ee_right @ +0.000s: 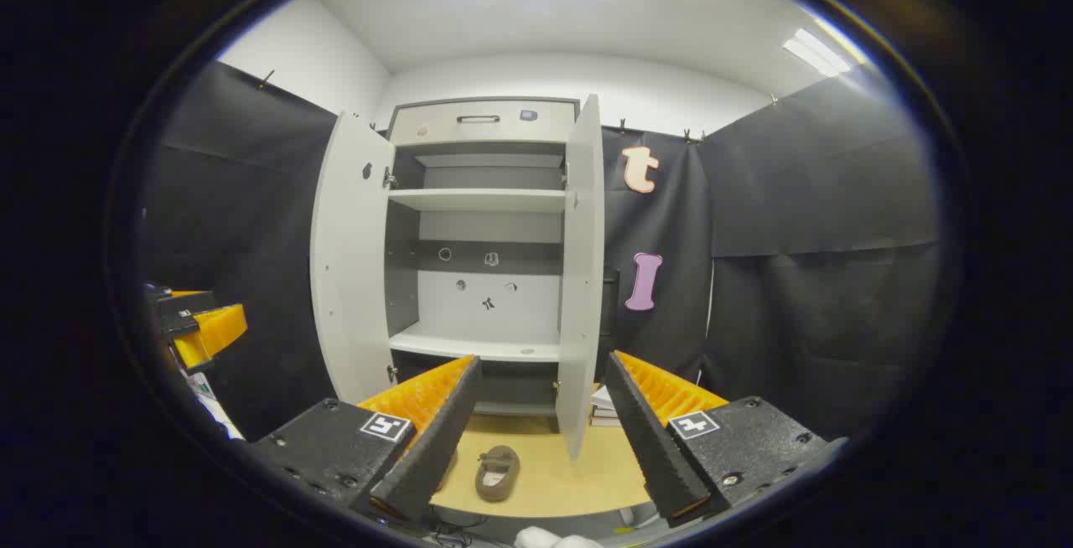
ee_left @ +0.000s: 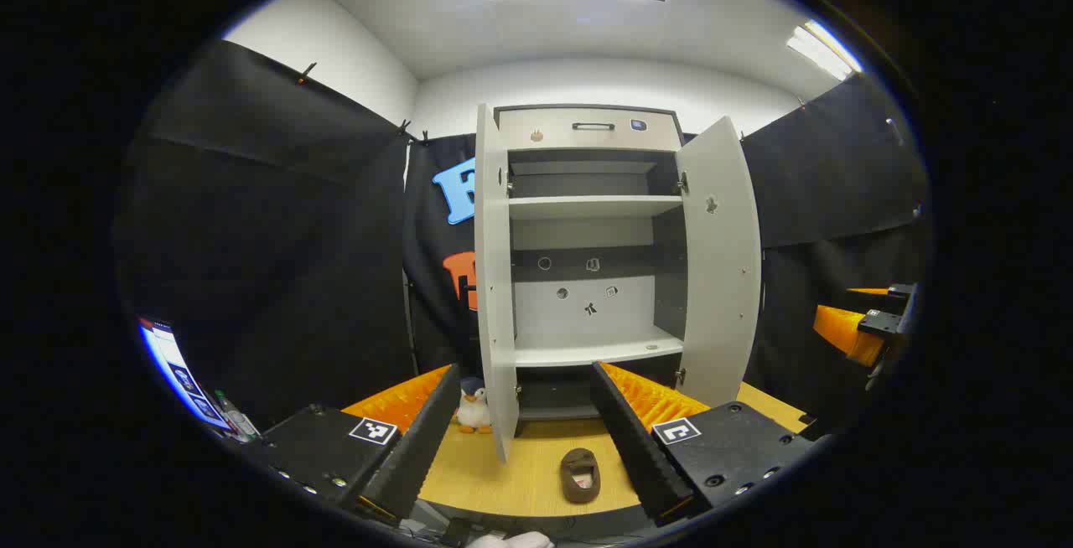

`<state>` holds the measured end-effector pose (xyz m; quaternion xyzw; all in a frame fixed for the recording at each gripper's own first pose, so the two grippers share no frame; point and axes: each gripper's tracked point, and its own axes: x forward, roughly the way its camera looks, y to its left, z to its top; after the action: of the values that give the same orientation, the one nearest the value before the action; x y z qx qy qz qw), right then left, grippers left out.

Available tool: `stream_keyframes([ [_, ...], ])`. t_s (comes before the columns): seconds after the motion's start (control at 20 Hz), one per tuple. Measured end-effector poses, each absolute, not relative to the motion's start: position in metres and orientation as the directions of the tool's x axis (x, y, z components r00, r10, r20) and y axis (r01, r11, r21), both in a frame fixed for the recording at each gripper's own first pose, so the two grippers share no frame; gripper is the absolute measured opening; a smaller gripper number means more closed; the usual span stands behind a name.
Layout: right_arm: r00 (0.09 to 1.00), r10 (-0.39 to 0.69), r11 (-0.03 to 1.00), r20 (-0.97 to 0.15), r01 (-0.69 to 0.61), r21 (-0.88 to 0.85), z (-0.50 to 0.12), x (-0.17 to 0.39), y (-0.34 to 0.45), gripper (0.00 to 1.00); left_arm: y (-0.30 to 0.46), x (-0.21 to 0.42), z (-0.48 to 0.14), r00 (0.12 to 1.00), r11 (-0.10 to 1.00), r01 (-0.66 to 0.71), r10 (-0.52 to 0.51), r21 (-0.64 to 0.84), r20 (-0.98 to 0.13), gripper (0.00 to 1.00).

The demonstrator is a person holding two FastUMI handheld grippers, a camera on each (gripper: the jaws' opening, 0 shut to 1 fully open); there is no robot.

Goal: Grab one shoe with the right hand and put it into the shoe cabinet, grab the other shoe with the left hand and put it into the shoe cabinet; then close the right door with the right hand and the left door with the left hand.

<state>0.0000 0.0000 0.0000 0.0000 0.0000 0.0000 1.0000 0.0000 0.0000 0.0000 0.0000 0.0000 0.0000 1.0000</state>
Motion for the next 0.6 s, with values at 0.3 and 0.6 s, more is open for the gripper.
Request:
stream_keyframes([
  [0.3, 1.0, -0.004, 1.0, 0.014, 0.004, -0.004, 0.0043, 0.0045, 0.0004, 0.97, 0.0011, 0.0051, 0.0023, 1.0, 1.0, 0.006, -0.006, -0.007, -0.002, 0.94],
  [0.6, 1.0, -0.001, 1.0, 0.002, 0.001, 0.006, -0.0011, 0.0091, 0.0015, 0.97, 0.0009, 0.0081, -0.0002, 1.0, 1.0, 0.006, -0.006, 0.001, -0.008, 0.94],
])
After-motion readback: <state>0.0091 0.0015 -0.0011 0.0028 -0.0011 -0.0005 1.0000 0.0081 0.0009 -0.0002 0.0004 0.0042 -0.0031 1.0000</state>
